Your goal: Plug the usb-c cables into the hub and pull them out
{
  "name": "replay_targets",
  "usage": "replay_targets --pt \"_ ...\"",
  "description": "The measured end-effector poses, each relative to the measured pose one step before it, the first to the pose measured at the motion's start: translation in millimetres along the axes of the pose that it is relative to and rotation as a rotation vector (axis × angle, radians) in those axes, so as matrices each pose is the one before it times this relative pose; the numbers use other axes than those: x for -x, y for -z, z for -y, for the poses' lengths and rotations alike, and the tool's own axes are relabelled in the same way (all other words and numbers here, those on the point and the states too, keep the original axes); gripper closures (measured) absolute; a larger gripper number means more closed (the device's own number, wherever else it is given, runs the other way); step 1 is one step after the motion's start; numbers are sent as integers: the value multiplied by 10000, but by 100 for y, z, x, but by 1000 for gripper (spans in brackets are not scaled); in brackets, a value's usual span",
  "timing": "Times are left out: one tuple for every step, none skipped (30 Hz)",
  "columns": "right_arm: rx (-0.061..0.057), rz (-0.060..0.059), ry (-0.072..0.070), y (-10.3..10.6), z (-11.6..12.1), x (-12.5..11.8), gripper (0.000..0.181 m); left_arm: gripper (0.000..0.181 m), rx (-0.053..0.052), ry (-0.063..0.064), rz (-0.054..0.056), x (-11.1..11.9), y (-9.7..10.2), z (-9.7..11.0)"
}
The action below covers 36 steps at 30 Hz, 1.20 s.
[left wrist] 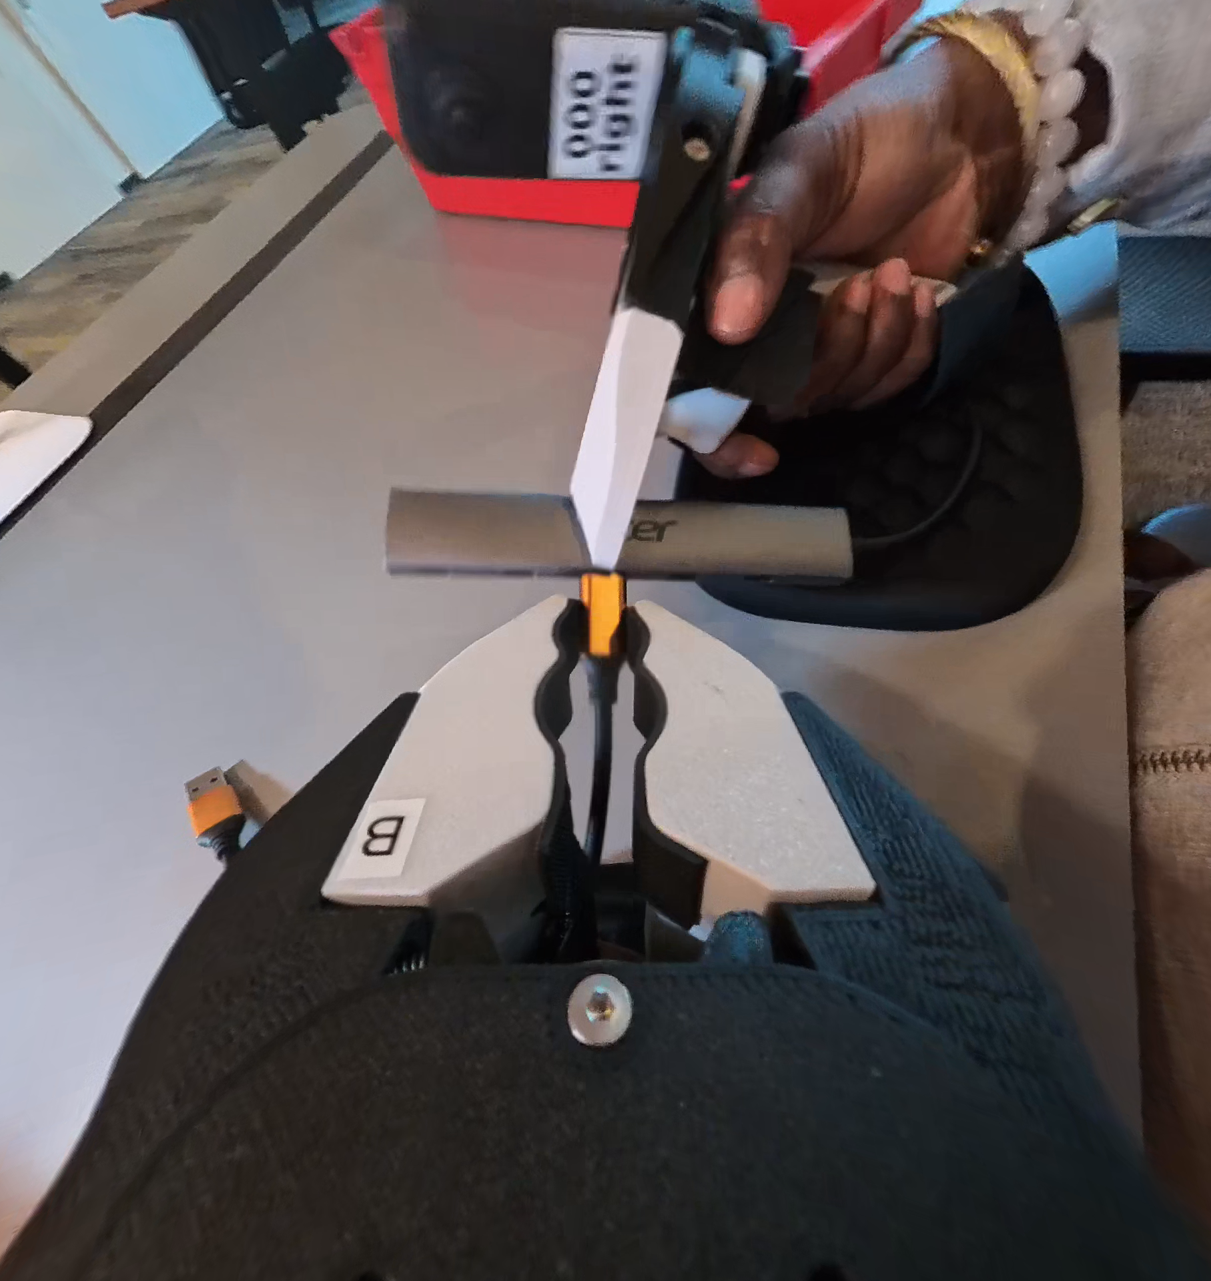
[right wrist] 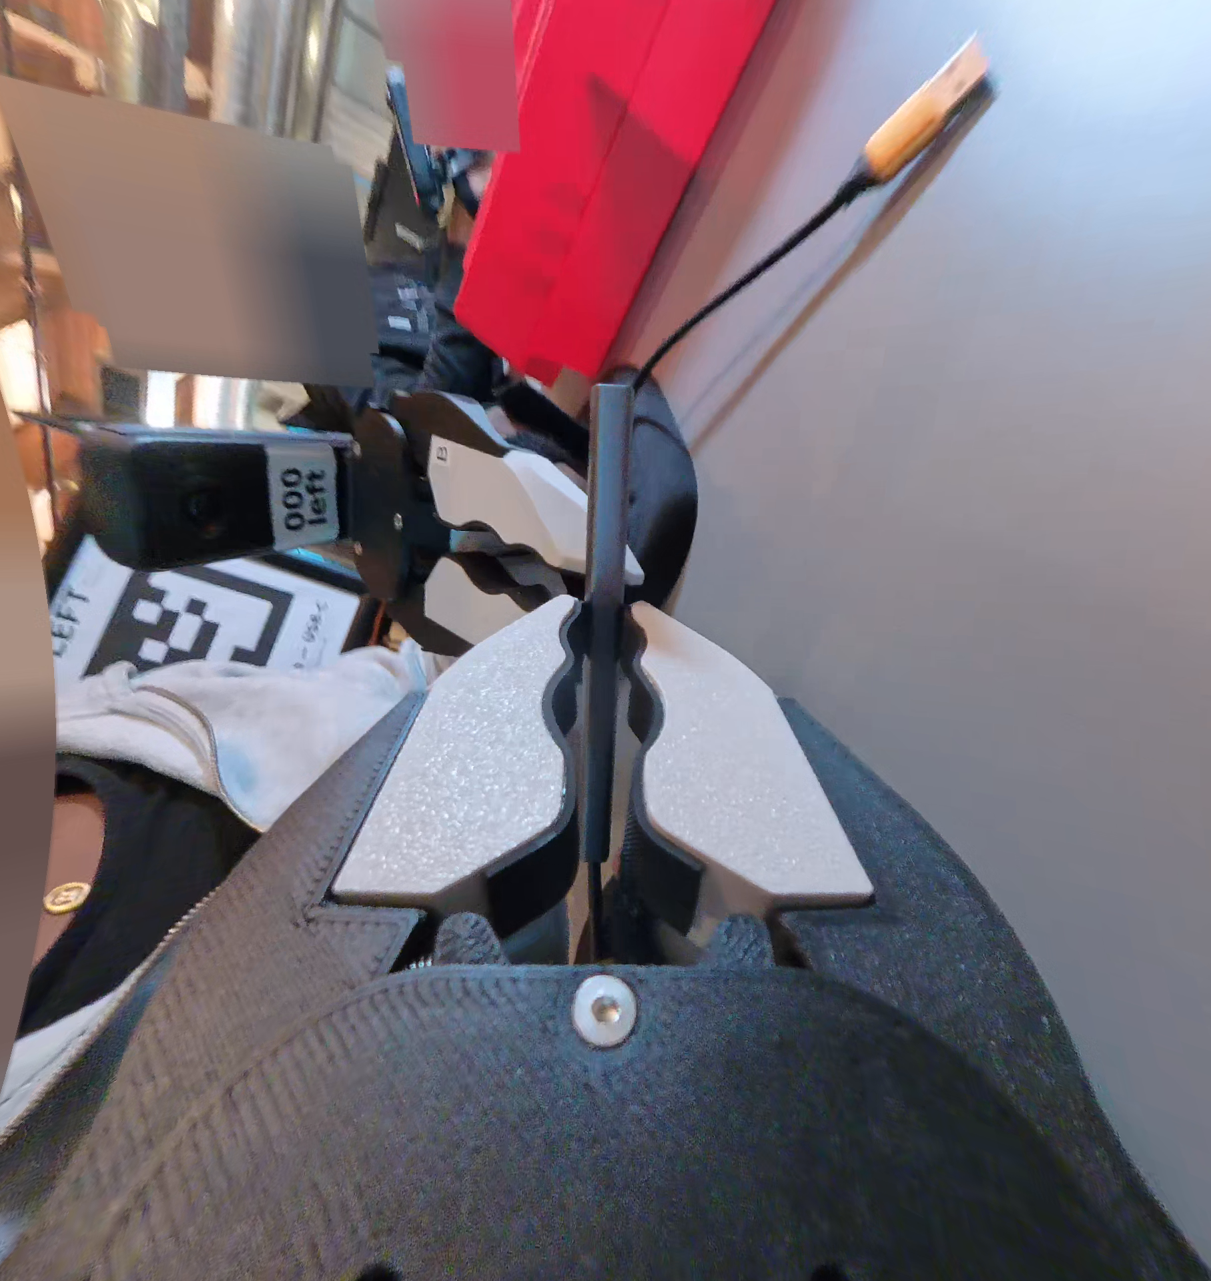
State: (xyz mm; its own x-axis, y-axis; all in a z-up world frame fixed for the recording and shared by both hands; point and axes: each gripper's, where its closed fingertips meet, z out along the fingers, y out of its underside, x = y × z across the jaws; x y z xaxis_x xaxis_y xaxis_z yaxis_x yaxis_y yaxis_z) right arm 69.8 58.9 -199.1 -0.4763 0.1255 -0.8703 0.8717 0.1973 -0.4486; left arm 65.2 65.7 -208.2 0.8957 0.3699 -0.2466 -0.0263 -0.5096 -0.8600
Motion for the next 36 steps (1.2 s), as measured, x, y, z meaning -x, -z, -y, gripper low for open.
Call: replay_targets --pt "217 -145 115 -284 -290 -104 172 170 127 -236 -136 -353 -114 -121" --pt "-54 -90 52 -56 120 -70 172 170 130 -31 163 158 -83 -178" --pt "-107 63 -21 39 151 83 172 169 -52 50 90 159 27 78" --pt "-110 122 -12 60 111 161 172 169 -151 77 -14 55 100 186" --pt "-98 56 14 38 93 67 172 169 -107 40 38 85 73 135" --pt "-66 0 28 45 65 5 172 168 3 -76 140 85 -29 13" --pt "-57 50 17 57 47 45 172 168 -4 -165 197 69 -43 46" --pt "-76 87 -6 73 80 89 172 161 -50 -145 167 67 6 89" --pt "-164 75 -8 136 212 65 172 155 -43 -56 99 64 54 43" --pt "-273 91 -26 241 359 68 172 148 -102 23 41 64 97 111" --pt "-344 179 -65 319 452 144 172 141 -199 103 151 265 181 220" --pt "-456 235 -98 424 596 198 172 134 -347 163 290 480 312 387" --pt "-641 229 -113 555 822 183 172 128 -537 216 430 692 481 622" --pt "-826 216 -126 675 1075 169 172 126 -744 244 466 784 661 889" --pt "-953 134 -138 654 1310 49 172 126 -938 315 496 890 818 1156" --pt "-798 -127 -243 348 1239 -381 172 126 -1091 449 558 1091 878 1329" --pt "-332 -163 -282 99 600 -445 172 126 -1136 588 512 1171 895 1385" --pt "-30 27 -183 37 82 -93 172 126 -1120 749 532 1323 840 1363" --pt "-81 -7 21 71 66 -4 172 126 -971 817 501 1391 739 1220" --pt "-157 -169 133 57 157 -133 172 127 -672 815 539 1510 585 893" --pt "-104 -186 117 -33 101 -176 172 127 -342 734 520 1438 439 523" --pt "30 -110 65 -91 -70 -112 172 127 -116 597 396 1161 280 224" --pt "121 -33 40 -80 -187 -20 172 128 -14 491 207 743 131 34" --pt "66 -39 43 -57 -111 -25 172 128 19 364 -4 262 16 -41" --pt "-6 -86 43 -13 -13 -79 173 129 82 184 -47 37 -68 -162" --pt "-14 -86 20 -14 6 -99 172 130 153 4 -39 -76 -119 -277" --pt "16 -103 -10 -28 -33 -146 172 130 163 -92 -68 -174 -117 -284" --pt "40 -150 -7 -58 -44 -198 173 131 123 -120 -73 -208 -99 -212" --pt "43 -186 43 -78 -87 -219 173 131 71 -132 -69 -204 -61 -106" --pt "52 -197 122 -101 -115 -172 172 131 23 -131 -54 -171 -16 -46" --pt "72 -203 184 -119 -149 -137 172 131 3 -102 -29 -119 -11 -16" --pt "87 -199 195 -128 -175 -118 172 132 17 -62 -23 -87 -7 -41" --pt "95 -186 172 -123 -183 -110 172 133 31 -24 -41 -70 -20 -47" --pt "81 -186 148 -122 -138 -122 171 133 23 -7 -40 -57 -18 -38" --pt "64 -198 125 -96 -121 -162 171 133 19 -22 -22 -46 -16 -26" --pt "59 -172 115 -100 -103 -122 171 133 15 -49 -23 -78 -10 -20"
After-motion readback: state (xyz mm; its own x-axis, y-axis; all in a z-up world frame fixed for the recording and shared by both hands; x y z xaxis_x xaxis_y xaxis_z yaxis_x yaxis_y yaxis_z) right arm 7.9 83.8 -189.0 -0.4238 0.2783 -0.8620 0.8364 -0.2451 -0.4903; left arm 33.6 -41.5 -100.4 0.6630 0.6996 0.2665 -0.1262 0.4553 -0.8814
